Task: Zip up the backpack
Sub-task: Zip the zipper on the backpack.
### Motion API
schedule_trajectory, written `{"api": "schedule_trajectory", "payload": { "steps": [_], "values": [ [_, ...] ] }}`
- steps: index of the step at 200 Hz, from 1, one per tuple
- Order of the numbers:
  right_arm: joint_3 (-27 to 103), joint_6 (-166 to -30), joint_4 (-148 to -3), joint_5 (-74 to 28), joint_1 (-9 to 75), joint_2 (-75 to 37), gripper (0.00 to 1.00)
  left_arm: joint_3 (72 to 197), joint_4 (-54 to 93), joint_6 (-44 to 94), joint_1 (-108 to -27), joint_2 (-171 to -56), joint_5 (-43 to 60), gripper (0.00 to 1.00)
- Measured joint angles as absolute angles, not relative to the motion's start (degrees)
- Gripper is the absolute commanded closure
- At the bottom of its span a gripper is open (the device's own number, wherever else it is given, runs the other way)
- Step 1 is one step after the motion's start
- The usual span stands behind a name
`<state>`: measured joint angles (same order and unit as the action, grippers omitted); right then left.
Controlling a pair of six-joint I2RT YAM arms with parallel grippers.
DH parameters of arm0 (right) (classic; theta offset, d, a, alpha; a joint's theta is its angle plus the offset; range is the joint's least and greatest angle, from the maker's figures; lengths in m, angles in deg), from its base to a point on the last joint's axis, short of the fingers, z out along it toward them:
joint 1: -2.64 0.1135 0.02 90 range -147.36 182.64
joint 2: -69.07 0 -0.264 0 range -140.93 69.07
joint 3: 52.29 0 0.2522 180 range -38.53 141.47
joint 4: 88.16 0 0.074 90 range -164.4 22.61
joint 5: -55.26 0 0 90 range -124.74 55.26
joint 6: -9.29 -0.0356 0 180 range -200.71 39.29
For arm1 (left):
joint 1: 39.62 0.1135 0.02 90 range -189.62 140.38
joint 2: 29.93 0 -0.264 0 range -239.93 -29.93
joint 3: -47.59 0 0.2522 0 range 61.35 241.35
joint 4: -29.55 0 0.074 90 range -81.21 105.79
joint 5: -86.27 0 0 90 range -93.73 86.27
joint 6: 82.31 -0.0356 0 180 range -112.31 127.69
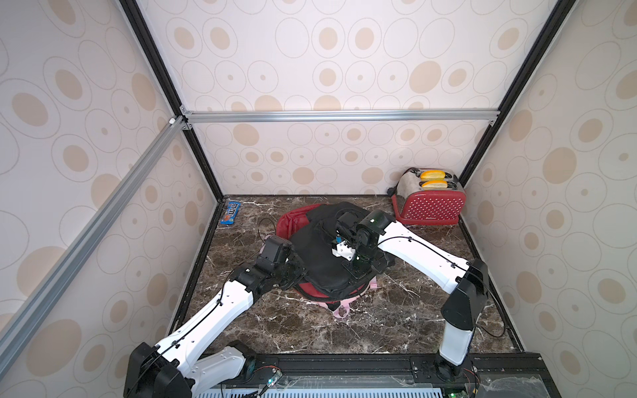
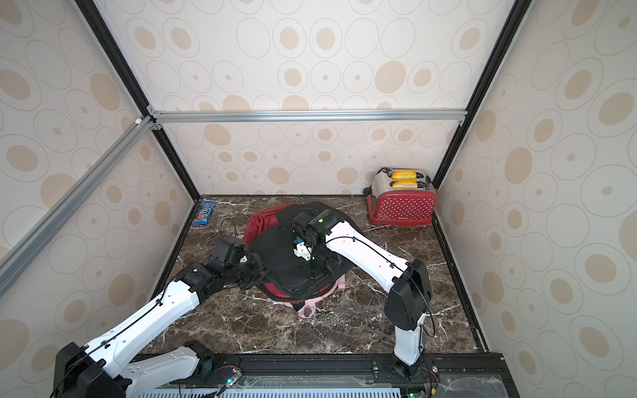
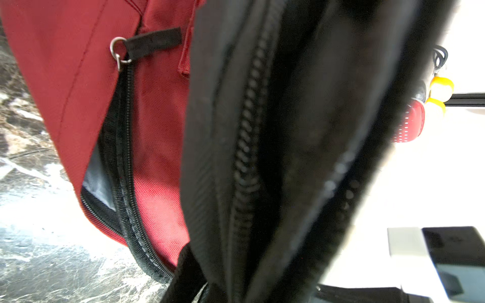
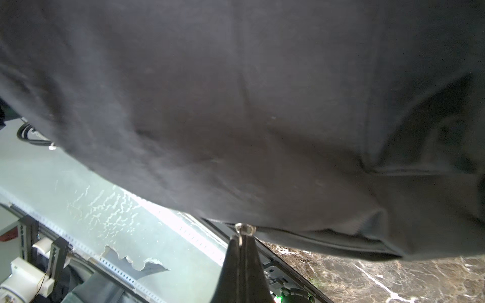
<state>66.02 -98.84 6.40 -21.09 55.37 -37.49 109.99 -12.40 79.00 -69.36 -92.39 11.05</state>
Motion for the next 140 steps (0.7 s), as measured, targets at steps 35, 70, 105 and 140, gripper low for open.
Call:
{"api": "schedule_trajectory", "payload": {
  "steps": [35, 70, 105, 140],
  "values": [
    [67.6, -99.3, 7.5, -20.4, 55.9, -38.7, 1.00, 109.9, -12.2, 79.0, -69.4, -92.4, 10.9, 1.00],
    [68.5, -100.4, 7.8, -19.1, 55.9, -39.2, 1.00, 109.3, -11.6, 79.3, -69.4, -92.0, 10.9, 1.00],
    [68.9, -103.0, 7.5, -17.3, 56.2, -39.3, 1.00, 107.8, -10.7, 79.5, -69.3, -91.4, 11.0, 1.00],
    [69.0, -106.6, 6.2, -16.8, 58.9, -39.5, 1.00, 104.8, -8.4, 79.9, -69.2, -91.0, 11.5, 1.00]
  ]
}}
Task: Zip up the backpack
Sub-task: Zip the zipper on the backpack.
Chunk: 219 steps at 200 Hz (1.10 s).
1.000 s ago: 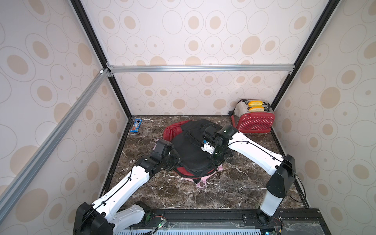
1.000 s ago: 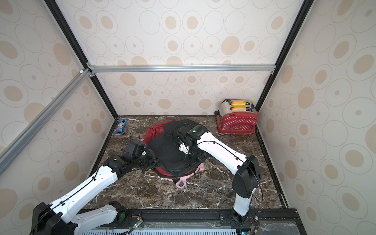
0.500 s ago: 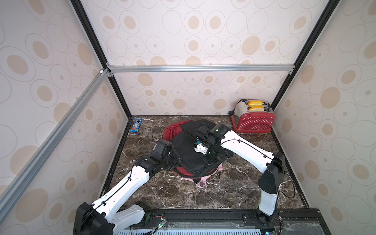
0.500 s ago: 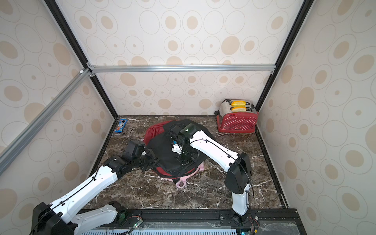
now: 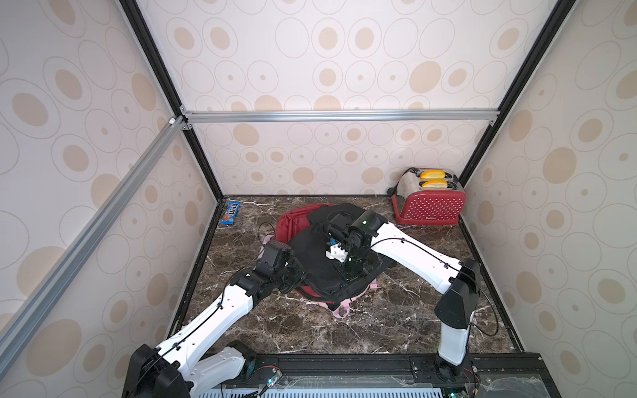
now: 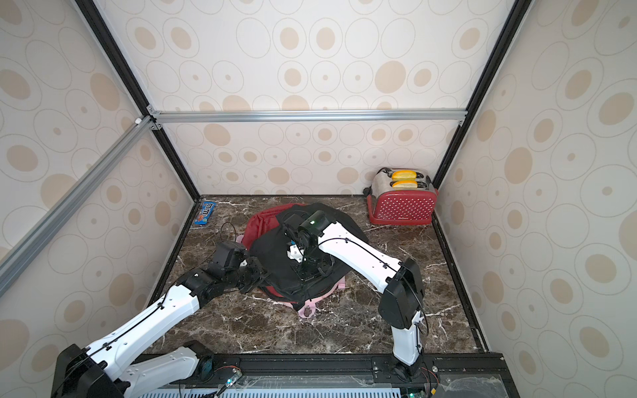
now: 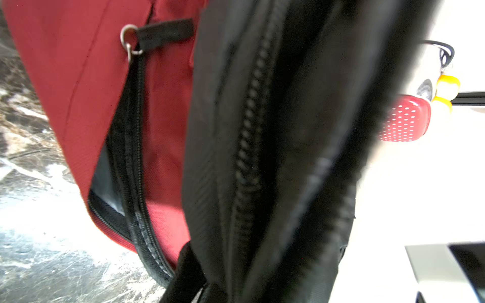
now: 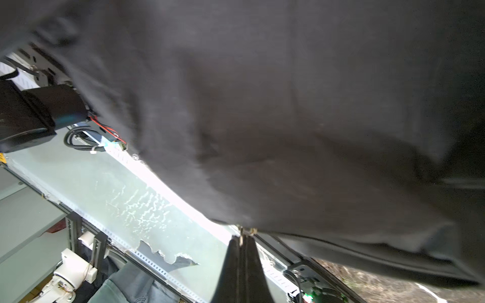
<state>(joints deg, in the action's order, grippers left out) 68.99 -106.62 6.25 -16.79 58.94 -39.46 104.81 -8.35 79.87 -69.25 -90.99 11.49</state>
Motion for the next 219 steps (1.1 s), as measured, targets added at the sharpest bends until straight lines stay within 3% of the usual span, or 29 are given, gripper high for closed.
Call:
{"api": "schedule_trajectory", "payload": {
  "steps": [110, 219],
  "values": [
    [65.3, -115.3, -0.8, -14.9, 62.8, -39.5, 1.00, 99.3, -3.4, 80.4, -69.1, -87.3, 13.0, 1.00],
    [55.4, -116.2, -9.2, -5.8, 61.8, -34.8, 1.00, 100.0, -2.5, 81.2, -69.0, -86.1, 16.8, 1.00]
  ]
}}
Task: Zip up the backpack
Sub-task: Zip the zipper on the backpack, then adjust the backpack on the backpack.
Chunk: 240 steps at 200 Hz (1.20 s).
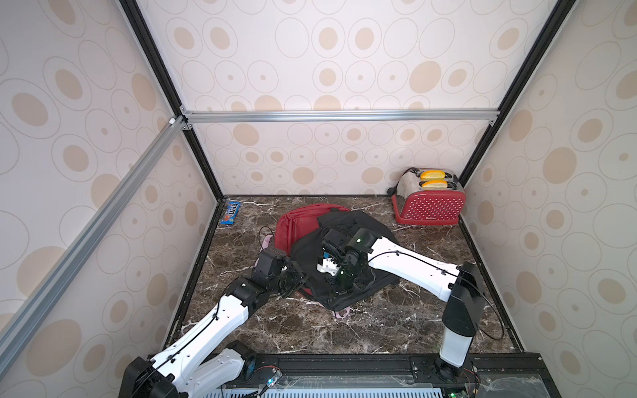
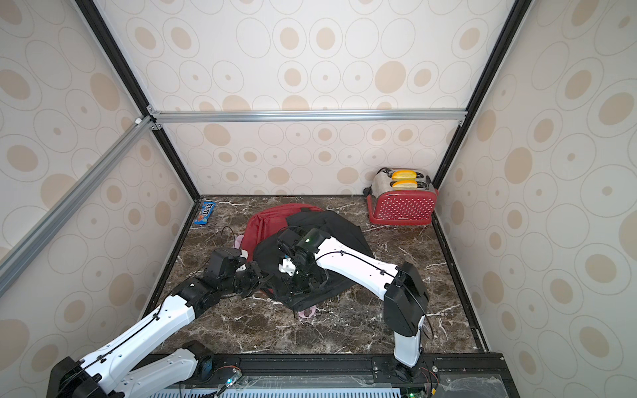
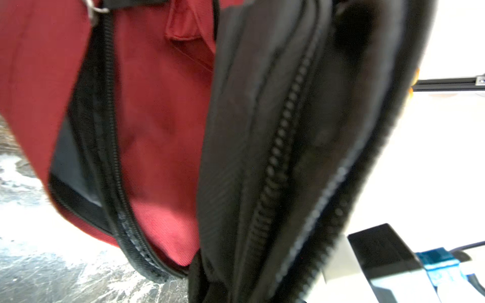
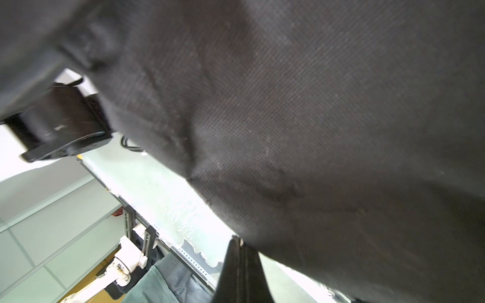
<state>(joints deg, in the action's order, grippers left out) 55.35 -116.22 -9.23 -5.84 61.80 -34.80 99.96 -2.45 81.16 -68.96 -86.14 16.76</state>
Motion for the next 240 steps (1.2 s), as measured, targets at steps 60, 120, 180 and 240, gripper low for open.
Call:
{"api": "schedule_trajectory", "payload": {
  "steps": [60, 120, 180, 240],
  "values": [
    [56.8, -117.2, -10.5, -3.1, 61.2, -35.6, 1.00, 98.6, -1.3, 81.5, -68.1, -86.2, 16.9, 1.00],
    [57.5, -115.7, -10.7, 0.1, 61.2, -36.1, 0.54, 98.0, -1.1, 81.8, -67.6, -85.5, 18.6, 1.00],
    [53.8, -118.1, -4.1, -11.4, 53.6, -23.5, 0.43, 98.2, -4.0, 79.5, -65.0, -84.8, 20.8, 1.00],
    [43.4, -123.0, -0.6, -29.8, 25.3, -11.5, 0.35, 99.8, -7.0, 76.6, -64.0, -85.2, 21.3, 1.00]
  ]
}}
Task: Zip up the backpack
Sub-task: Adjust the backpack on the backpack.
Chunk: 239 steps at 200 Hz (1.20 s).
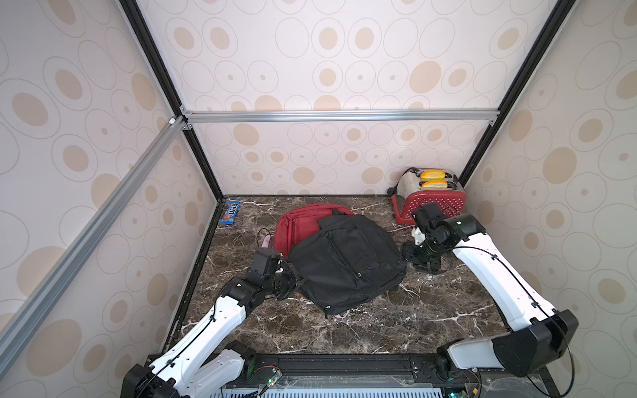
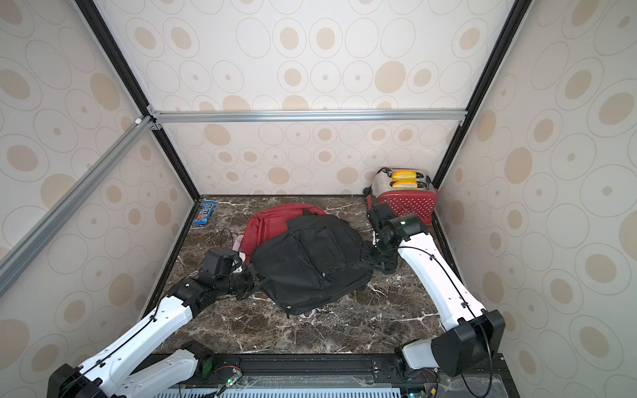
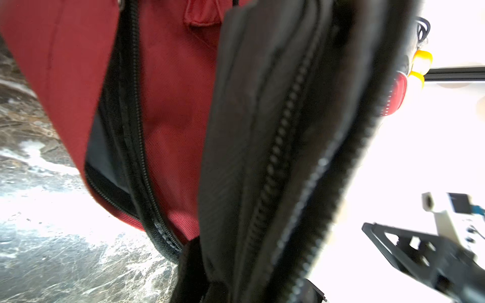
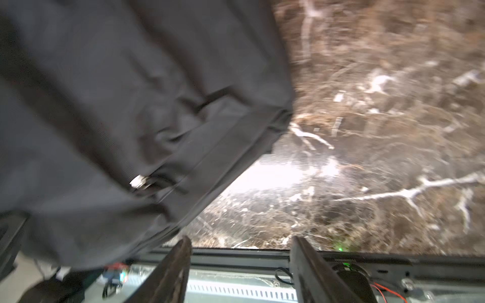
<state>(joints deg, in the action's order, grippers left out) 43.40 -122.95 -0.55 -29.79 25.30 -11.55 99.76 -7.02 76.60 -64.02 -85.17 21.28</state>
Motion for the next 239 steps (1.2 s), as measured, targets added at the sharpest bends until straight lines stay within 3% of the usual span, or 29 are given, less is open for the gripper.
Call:
{"api": "schedule_trajectory", "payload": {
  "steps": [97, 111, 124, 136, 185, 217, 239],
  "values": [
    [41.7, -117.1, -13.9, -29.9, 17.9, -32.3, 0.38, 100.1, -7.0, 75.7, -63.0, -88.5, 23.0, 1.00],
    [41.2, -116.0, -16.2, -28.2, 17.6, -34.8, 0.53, 100.1, -6.9, 75.7, -62.9, -88.7, 23.3, 1.00],
    [40.1, -114.6, -18.5, -25.8, 17.6, -35.9, 0.84, 100.1, -6.6, 75.7, -62.8, -88.8, 23.6, 1.00],
    [39.3, -113.3, -19.7, -24.4, 17.6, -36.2, 1.00, 100.1, -6.5, 75.7, -62.7, -88.8, 23.7, 1.00],
    [42.4, -109.1, -20.9, -22.7, 17.3, -32.2, 1.00, 101.7, -6.5, 73.9, -62.3, -90.2, 23.6, 1.00],
    [59.9, -107.0, -17.9, -21.8, 17.3, -32.9, 1.00, 107.6, -6.7, 72.2, -62.1, -91.6, 22.4, 1.00],
    [79.7, -105.2, -14.1, -20.8, 18.1, -40.1, 1.00, 111.5, -6.1, 71.1, -61.8, -92.6, 21.1, 1.00]
  ]
}}
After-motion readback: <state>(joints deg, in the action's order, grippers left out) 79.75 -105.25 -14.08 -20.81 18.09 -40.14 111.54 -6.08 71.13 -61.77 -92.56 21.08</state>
